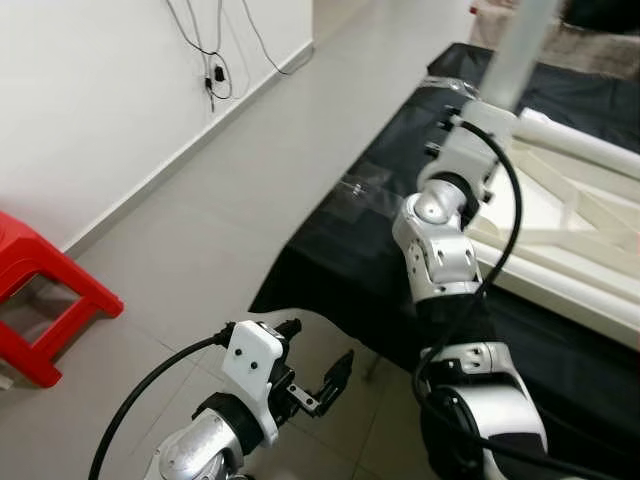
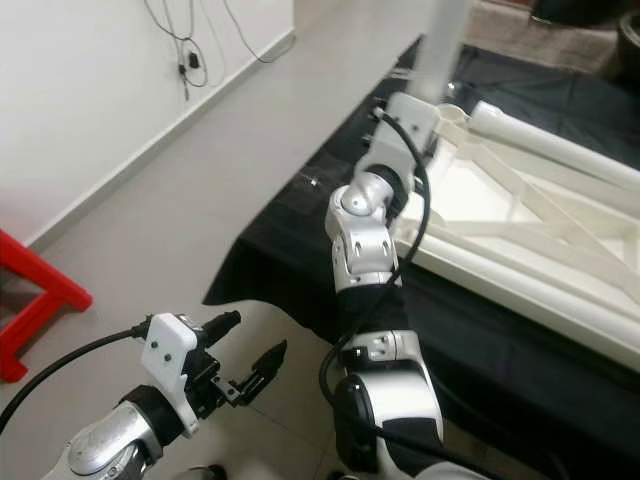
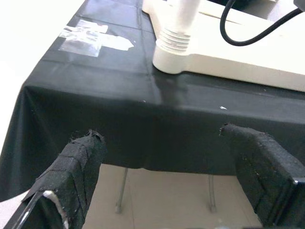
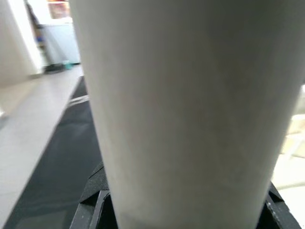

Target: Building children table

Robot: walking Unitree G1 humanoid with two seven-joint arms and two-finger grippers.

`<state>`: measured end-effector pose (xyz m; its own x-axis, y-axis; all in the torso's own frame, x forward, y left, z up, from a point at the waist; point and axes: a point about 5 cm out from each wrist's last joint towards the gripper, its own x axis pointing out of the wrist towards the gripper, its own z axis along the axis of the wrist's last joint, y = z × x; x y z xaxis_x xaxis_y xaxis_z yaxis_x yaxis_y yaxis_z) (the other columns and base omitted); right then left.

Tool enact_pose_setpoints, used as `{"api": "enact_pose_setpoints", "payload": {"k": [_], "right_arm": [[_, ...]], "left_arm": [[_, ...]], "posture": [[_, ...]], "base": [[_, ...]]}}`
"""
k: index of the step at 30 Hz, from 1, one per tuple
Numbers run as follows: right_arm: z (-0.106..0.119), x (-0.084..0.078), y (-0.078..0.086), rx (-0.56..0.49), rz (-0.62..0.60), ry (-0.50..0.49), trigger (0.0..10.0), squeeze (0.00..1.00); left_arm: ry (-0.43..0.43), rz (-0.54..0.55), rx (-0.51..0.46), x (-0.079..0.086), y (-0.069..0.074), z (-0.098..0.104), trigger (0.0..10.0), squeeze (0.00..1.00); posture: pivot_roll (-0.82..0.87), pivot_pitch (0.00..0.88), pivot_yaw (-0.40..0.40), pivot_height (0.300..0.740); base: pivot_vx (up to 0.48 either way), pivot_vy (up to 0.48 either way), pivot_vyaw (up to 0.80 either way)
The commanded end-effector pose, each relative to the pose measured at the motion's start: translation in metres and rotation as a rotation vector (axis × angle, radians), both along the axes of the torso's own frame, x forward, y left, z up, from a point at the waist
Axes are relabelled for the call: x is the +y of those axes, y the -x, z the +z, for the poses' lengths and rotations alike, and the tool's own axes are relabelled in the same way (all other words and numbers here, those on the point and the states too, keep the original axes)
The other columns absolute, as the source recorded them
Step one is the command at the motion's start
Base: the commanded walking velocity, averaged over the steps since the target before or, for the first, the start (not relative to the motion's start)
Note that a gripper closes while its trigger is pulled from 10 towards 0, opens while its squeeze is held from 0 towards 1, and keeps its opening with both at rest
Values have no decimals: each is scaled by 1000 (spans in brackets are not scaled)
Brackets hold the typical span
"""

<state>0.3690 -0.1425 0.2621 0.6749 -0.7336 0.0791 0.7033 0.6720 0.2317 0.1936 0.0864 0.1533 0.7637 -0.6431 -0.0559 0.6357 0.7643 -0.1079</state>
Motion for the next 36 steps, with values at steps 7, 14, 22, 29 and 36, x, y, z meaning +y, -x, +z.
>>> {"api": "enact_pose_setpoints", "payload": {"k": [7, 14, 22, 29, 36], "right_arm": [[-73, -10, 11, 255, -209, -290, 10000, 0], [-73, -10, 15, 255, -302, -365, 10000, 0], [-69, -7, 15, 247, -307, -344, 10000, 0], [-61, 2, 10, 230, -262, -299, 10000, 0], [-61, 8, 8, 229, -222, -312, 10000, 0]], "left_arm": [[-10, -14, 14, -1, 2, -5, 10000, 0], [-10, -19, 12, -2, 1, -5, 10000, 0], [6, -65, -22, -5, 4, 0, 10000, 0], [18, -139, -57, -11, 9, 3, 10000, 0], [1, -175, -63, -13, 13, 2, 10000, 0]], "posture": [[161, 229, 1, 740], [177, 233, 4, 740], [169, 236, 5, 740], [171, 234, 7, 740], [174, 234, 8, 740]], "base": [[0, 0, 0], [0, 0, 0], [0, 0, 0], [0, 0, 0], [0, 0, 0]]}}
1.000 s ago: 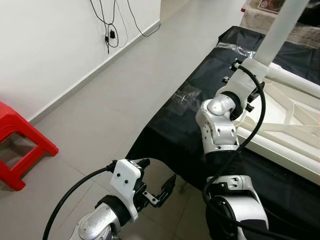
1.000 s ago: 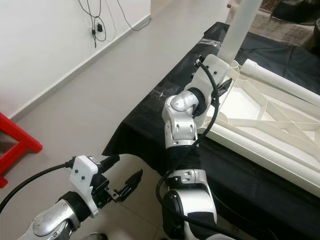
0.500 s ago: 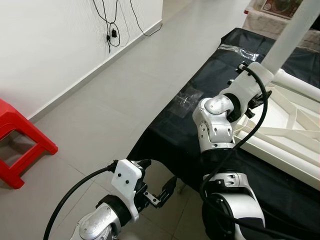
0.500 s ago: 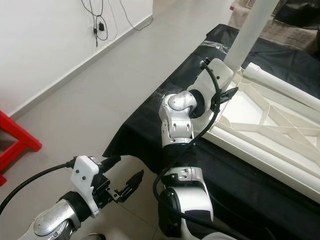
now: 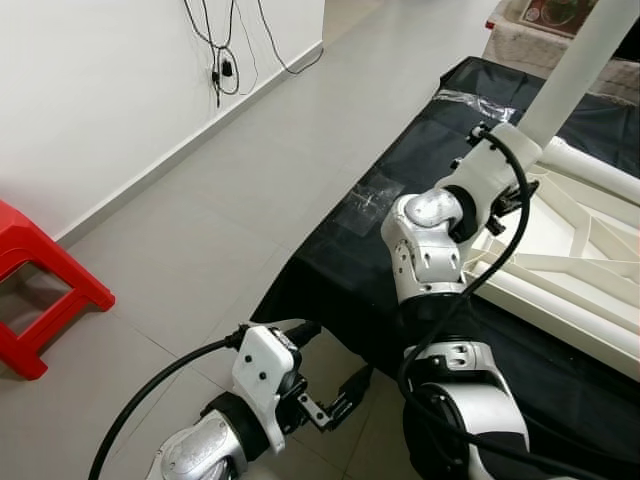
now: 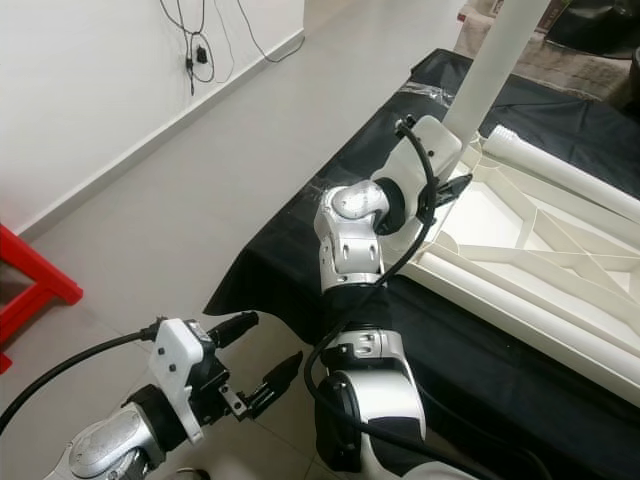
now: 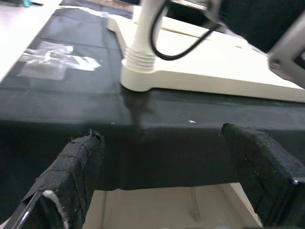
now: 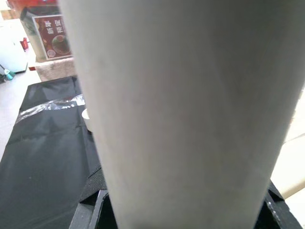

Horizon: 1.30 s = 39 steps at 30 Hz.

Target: Building children table

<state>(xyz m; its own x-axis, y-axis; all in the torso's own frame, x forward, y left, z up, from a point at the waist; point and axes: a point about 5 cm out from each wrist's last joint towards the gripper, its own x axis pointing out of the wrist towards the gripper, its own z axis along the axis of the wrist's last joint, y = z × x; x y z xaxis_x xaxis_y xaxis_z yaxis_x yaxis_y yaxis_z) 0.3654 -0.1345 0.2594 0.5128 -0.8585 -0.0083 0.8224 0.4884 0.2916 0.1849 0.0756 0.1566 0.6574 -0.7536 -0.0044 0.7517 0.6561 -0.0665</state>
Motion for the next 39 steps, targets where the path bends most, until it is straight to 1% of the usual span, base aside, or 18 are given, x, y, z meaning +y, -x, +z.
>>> {"api": "enact_pose_setpoints", "payload": {"k": [1, 3, 4, 19, 20, 21, 23, 26, 29, 33, 39], "right_arm": [[-59, 1, 4, 203, -3, -223, 10000, 0], [-59, 1, 3, 199, 2, -221, 10000, 0], [-58, 2, 3, 196, 12, -218, 10000, 1000], [-55, 6, 2, 173, 28, -199, 10000, 1000], [-54, 6, 2, 167, 30, -195, 10000, 451], [-53, 7, 2, 161, 39, -192, 10000, 0], [-53, 8, 1, 158, 45, -191, 10000, 0], [-53, 10, 2, 150, 79, -166, 10000, 0], [-55, 13, 3, 145, 116, -163, 10000, 0], [-61, 16, 10, 156, 140, -140, 10000, 0], [-65, 19, 13, 162, 171, -127, 10000, 0]], "left_arm": [[-8, -23, 3, -2, 4, -2, 10000, 0], [-8, -24, 2, -2, 4, -3, 10000, 0], [-8, -26, 2, -2, 4, -3, 10000, 0], [-14, -22, 11, 0, 3, -6, 10000, 0], [-15, -21, 12, 1, 3, -7, 10000, 0], [-16, -20, 13, 1, 3, -7, 10000, 0], [-16, -19, 13, 1, 3, -7, 10000, 0], [-20, -18, 14, 1, 2, -8, 10000, 0], [-21, -17, 15, 2, 1, -9, 10000, 0], [-25, -16, 18, 3, 0, -11, 10000, 0], [-27, -18, 22, 4, -1, -12, 10000, 0]], "posture": [[172, 234, 9, 740], [172, 234, 11, 740], [172, 233, 10, 740], [174, 233, 12, 740], [174, 233, 12, 740], [173, 232, 12, 740], [173, 232, 12, 740], [175, 228, 12, 740], [173, 227, 14, 740], [170, 217, 19, 740], [169, 208, 21, 740]], "base": [[0, 0, 0], [0, 0, 0], [0, 0, 0], [0, 0, 0], [0, 0, 0], [0, 0, 0], [0, 0, 0], [0, 0, 0], [0, 0, 0], [0, 0, 0], [0, 0, 0]]}}
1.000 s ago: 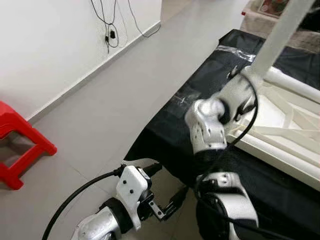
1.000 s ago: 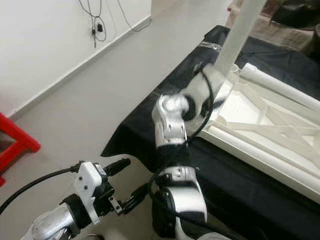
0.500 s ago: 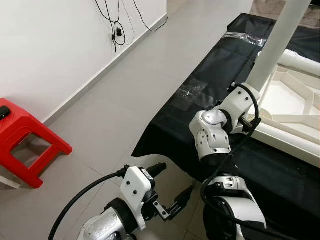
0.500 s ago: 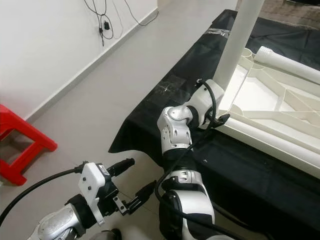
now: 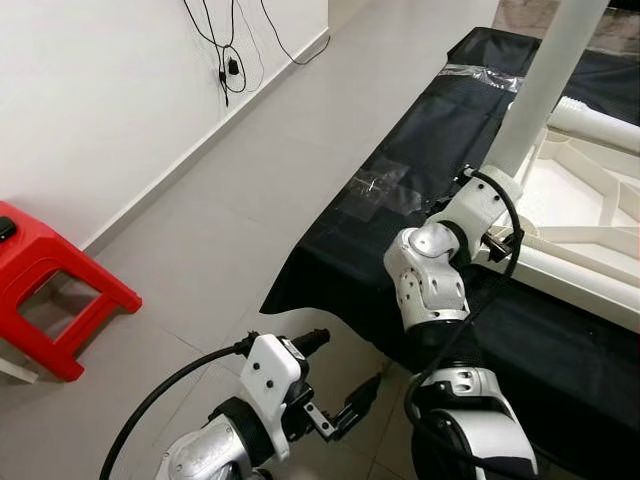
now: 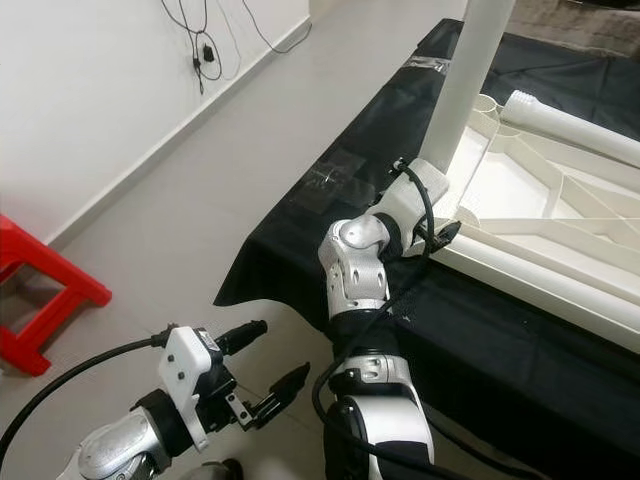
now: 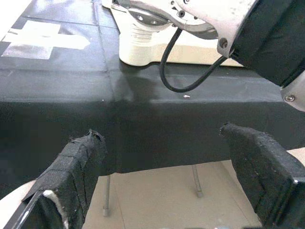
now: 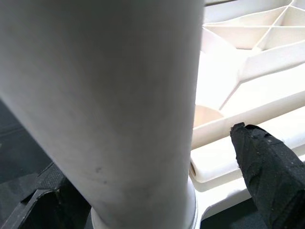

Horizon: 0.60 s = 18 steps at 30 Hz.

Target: Building children table

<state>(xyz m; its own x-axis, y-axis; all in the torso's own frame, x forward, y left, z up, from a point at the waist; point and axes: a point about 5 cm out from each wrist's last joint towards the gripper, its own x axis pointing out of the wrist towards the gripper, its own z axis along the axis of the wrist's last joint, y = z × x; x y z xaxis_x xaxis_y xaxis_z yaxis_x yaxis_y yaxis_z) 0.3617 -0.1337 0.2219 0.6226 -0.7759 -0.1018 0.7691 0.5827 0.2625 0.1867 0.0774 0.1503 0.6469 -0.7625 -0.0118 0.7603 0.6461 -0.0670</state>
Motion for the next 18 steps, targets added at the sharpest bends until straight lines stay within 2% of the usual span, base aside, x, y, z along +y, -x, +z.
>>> {"api": "enact_pose_setpoints", "payload": {"k": [1, 9, 15, 18], "right_arm": [[-28, 18, 10, 91, 36, -61, 10000, 0], [-30, 27, 15, 81, 137, -33, 10000, 0], [-31, 29, 17, 81, 168, -26, 10000, 0], [-34, 36, 21, 100, 218, -17, 10000, 0]], "left_arm": [[-22, -4, 17, 2, 1, -6, 10000, 0], [-25, -4, 18, 2, -1, -9, 10000, 0], [-24, -4, 18, 1, -1, -9, 10000, 0], [-24, -4, 18, 1, -3, -11, 10000, 0]], "posture": [[169, 208, 21, 740], [161, 188, 20, 740], [159, 186, 19, 740], [158, 175, 15, 740]], "base": [[0, 0, 0], [0, 0, 0], [0, 0, 0], [0, 0, 0]]}}
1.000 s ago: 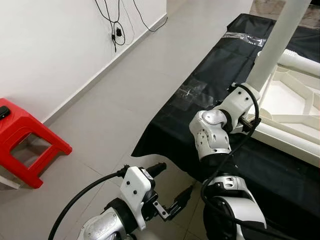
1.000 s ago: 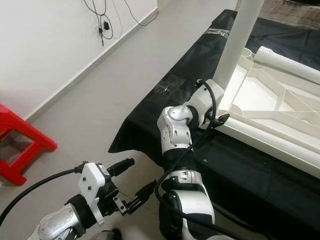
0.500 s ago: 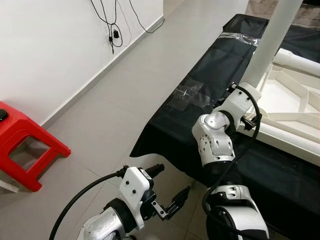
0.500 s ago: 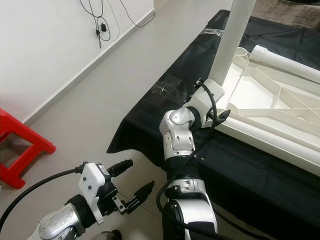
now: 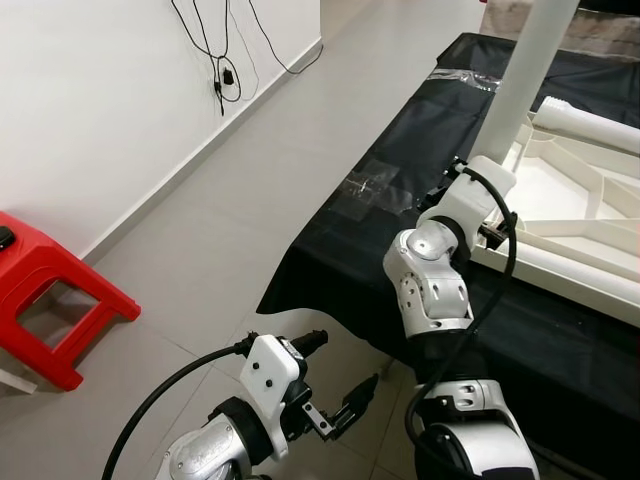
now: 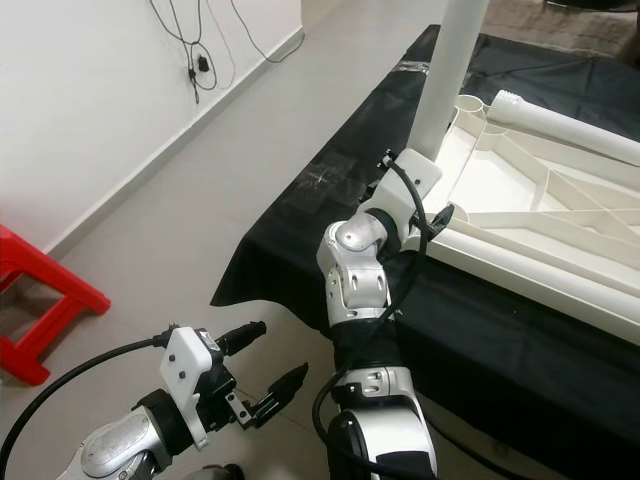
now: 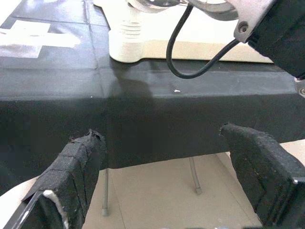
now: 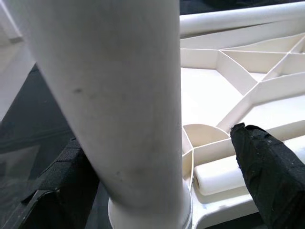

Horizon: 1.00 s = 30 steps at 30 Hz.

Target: Building children table

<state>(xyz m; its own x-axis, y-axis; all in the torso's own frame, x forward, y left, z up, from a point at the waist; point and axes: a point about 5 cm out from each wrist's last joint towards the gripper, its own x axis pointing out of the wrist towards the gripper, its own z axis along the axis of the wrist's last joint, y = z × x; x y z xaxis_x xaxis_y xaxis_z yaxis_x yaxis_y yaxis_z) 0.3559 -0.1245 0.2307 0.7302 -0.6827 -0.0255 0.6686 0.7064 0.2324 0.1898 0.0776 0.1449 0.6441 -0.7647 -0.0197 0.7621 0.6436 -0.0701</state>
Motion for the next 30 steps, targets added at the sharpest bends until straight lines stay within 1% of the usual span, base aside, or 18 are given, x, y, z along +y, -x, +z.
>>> {"api": "enact_pose_setpoints", "payload": {"k": [1, 4, 6, 7, 10, 11, 14, 16, 18, 19, 20, 21, 22, 24, 26, 28, 29, 30], "right_arm": [[-45, 28, 17, 144, 92, -83, 10000, 0], [-49, 29, 22, 156, 144, -82, 10000, 0], [-49, 29, 22, 156, 144, -82, 10000, 0], [-51, 30, 23, 163, 180, -84, 10000, 0], [-54, 30, 25, 172, 212, -83, 10000, 0], [-57, 30, 27, 184, 249, -79, 10000, 0], [-57, 30, 27, 184, 249, -79, 10000, 0], [-63, 26, 34, 210, 292, -58, 10000, 0], [-63, 26, 34, 210, 292, -58, 10000, 0], [-65, 22, 38, 221, 302, -44, 10000, 0], [-65, 22, 38, 221, 302, -44, 10000, 0], [-67, 16, 43, 235, 313, -28, 10000, 0], [-67, 16, 43, 235, 313, -28, 10000, 0], [-69, 4, 54, 236, 352, -1, 10000, 0], [-69, 4, 54, 236, 352, -1, 10000, 0], [-71, 2, 71, 135, 561, 76, 10000, 0], [-76, 3, 84, 97, 679, 152, 10000, 0], [-76, 3, 84, 97, 679, 152, 10000, 0]], "left_arm": [[-21, -1, 10, 1, 0, -6, 10000, 0], [-21, -1, 9, 1, -1, -7, 10000, 0], [-21, -1, 9, 1, -1, -7, 10000, 0], [-20, -1, 9, 1, -1, -7, 10000, 0], [-20, -1, 8, 1, -2, -7, 10000, 0], [-21, -1, 7, 1, -3, -7, 10000, 0], [-21, -1, 7, 1, -3, -7, 10000, 0], [-28, -3, 1, 1, -4, -8, 10000, 0], [-28, -3, 1, 1, -4, -8, 10000, 0], [-31, -3, -1, 1, -5, -8, 10000, 0], [-31, -3, -1, 1, -5, -8, 10000, 0], [-33, -2, -4, 1, -6, -9, 10000, 0], [-33, -2, -4, 1, -6, -9, 10000, 0], [-37, 7, -11, 2, -10, -10, 10000, 0], [-37, 7, -11, 2, -10, -10, 10000, 0], [-43, 59, -18, 6, -16, -12, 10000, 0], [-63, 132, -29, 11, -22, -13, 10000, 0], [-63, 132, -29, 11, -22, -13, 10000, 0]], "posture": [[157, 172, 14, 740], [155, 172, 14, 740], [155, 172, 14, 740], [154, 171, 15, 740], [155, 173, 15, 740], [161, 173, 13, 740], [161, 173, 13, 740], [154, 171, 12, 740], [154, 171, 12, 740], [154, 171, 12, 740], [154, 171, 12, 740], [148, 166, 12, 740], [148, 166, 12, 740], [144, 158, 12, 740], [144, 158, 12, 740], [127, 140, 18, 740], [122, 126, 19, 740], [122, 126, 19, 740]], "base": [[0, 0, 0], [0, 0, 0], [0, 0, 0], [0, 0, 0], [0, 0, 0], [0, 0, 0], [0, 0, 0], [0, 0, 0], [0, 0, 0], [0, 0, 0], [0, 0, 0], [0, 0, 0], [0, 0, 0], [0, 0, 0], [0, 0, 0], [0, 0, 0], [0, 0, 0], [0, 0, 0]]}}
